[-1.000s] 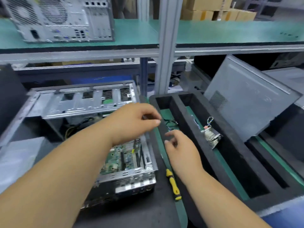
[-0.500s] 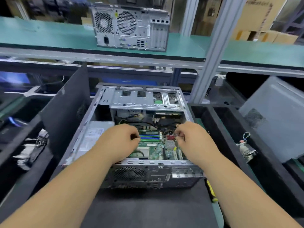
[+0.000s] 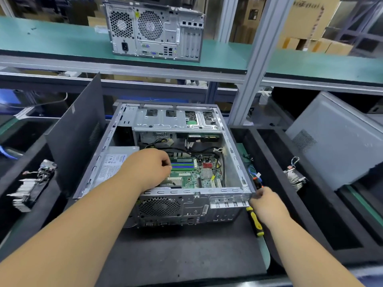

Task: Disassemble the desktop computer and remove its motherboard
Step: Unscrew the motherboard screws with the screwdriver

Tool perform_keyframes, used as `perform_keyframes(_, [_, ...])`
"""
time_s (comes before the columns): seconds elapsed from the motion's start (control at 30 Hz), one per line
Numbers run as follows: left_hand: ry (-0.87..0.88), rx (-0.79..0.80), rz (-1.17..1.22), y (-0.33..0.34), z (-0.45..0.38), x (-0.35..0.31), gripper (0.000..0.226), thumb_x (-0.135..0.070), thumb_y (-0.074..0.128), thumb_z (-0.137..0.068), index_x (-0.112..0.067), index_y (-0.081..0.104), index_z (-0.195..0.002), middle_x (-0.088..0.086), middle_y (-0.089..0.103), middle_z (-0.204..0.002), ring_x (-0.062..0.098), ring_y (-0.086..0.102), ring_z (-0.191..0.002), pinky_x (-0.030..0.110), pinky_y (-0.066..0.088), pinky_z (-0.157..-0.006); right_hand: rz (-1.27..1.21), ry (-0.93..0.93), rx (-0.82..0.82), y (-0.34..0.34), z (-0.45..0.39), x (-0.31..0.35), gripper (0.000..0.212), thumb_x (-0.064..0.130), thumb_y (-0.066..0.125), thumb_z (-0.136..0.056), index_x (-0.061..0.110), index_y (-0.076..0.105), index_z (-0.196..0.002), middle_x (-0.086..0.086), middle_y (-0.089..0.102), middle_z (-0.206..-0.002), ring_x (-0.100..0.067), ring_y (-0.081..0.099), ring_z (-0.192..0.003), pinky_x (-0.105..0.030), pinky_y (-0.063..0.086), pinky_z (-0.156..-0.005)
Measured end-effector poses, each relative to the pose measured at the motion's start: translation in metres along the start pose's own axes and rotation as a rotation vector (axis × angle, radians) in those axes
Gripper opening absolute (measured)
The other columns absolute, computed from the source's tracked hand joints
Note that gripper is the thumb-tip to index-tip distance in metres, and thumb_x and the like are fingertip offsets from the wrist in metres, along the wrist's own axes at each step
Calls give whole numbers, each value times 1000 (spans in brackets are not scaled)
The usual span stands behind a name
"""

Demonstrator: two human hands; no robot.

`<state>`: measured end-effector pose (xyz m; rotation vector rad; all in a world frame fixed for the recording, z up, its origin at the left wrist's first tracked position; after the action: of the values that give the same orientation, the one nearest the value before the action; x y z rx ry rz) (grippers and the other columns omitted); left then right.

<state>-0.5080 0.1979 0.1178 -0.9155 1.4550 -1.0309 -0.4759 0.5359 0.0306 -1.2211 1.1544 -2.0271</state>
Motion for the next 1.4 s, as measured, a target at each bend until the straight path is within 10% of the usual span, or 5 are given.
perform_keyframes(0.37, [-24, 8, -47, 1, -3, 0, 13, -37, 53, -83, -35, 63, -76, -17, 63, -75, 7, 57, -75, 24, 43, -60, 104, 45, 120, 18, 7, -18, 17, 27, 64, -85, 17, 52, -93, -4, 62, -87, -26, 63, -82, -32, 51, -68])
perform_keyframes(0.83, [-13, 1, -40, 1, -2, 0, 12, -36, 54, -83, -34, 63, -75, -17, 62, -75, 4, 55, -73, 23, 41, -58, -705, -345, -424, -71, 33, 88, 13, 36, 67, -83, 35, 56, -90, 17, 62, -88, 7, 58, -79, -21, 41, -60])
perform_keyframes(1.0, [-16, 7, -32, 0, -1, 0, 12, -32, 53, -81, -34, 63, -75, -16, 62, -75, 5, 56, -73, 23, 44, -60, -534, -572, -231, -57, 37, 151, 21, 30, 79, -75, 32, 59, -81, 12, 61, -78, 3, 56, -71, -7, 40, -51])
perform_keyframes(1.4, [-9, 9, -36, 1, -2, -1, 15, -30, 52, -81, -35, 66, -83, -14, 63, -83, 12, 56, -79, 25, 42, -62, 34, -713, 19, 0, 14, 184, 13, 21, 65, -91, 21, 52, -94, -3, 55, -97, -25, 56, -81, -33, 43, -67])
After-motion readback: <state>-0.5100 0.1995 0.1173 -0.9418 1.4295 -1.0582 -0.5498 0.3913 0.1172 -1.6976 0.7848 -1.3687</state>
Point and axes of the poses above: each hand's wrist, its own z-axis away from the middle knuckle, its own y-axis out of the palm, x = y × z, the point moved 3 cm from there along -z, towards the middle knuckle
